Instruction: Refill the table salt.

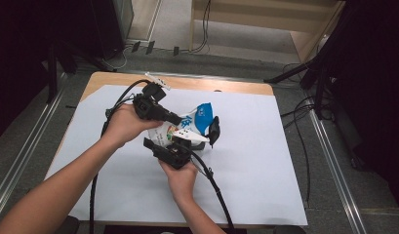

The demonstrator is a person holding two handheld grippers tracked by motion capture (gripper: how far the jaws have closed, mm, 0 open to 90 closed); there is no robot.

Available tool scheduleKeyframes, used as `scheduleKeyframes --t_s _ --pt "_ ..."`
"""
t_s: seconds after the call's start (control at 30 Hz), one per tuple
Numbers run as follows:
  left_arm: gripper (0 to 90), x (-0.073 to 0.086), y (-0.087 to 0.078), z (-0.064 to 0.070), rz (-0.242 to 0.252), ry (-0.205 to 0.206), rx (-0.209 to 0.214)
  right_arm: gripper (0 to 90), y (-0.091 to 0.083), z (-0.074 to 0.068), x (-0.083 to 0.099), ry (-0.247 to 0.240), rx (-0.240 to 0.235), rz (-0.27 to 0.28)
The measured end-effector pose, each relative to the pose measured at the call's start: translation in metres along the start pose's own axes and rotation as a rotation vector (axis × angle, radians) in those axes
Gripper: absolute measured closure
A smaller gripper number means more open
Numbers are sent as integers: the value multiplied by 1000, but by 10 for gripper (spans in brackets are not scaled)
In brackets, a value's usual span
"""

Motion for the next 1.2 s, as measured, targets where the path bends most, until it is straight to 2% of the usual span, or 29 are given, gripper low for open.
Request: scheduleKeyframes --t_s 0.23,0.47,0.77,0.97,1.07,1.2 --pt "900 1 1 1 -11 2 -6 661 0 2 3 -20 14 -9" --pt "900 -1 3 -1 -5 -5 -11 660 0 3 1 26 -3 -4" --pt "896 1 3 0 -14 2 -10 653 2 1 3 49 -12 -8" --pt "894 1 3 -1 -11 -7 -5 655 2 1 2 43 -8 -10" --pt "896 2 3 -1 -14 -12 -7 654 3 0 2 7 5 -11" --pt "897 1 4 -2 -25 -7 -9 652 2 0 2 -16 18 -21"
Point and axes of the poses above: each handheld gripper's, and its own axes: y roughly forward along the jaws, x roughly out of its underside, z roughly to its right, the point moved 5 cm from there along y, roughly forward along the jaws, and after that the axes turned 14 degrees about y, right-handed, at the moved point
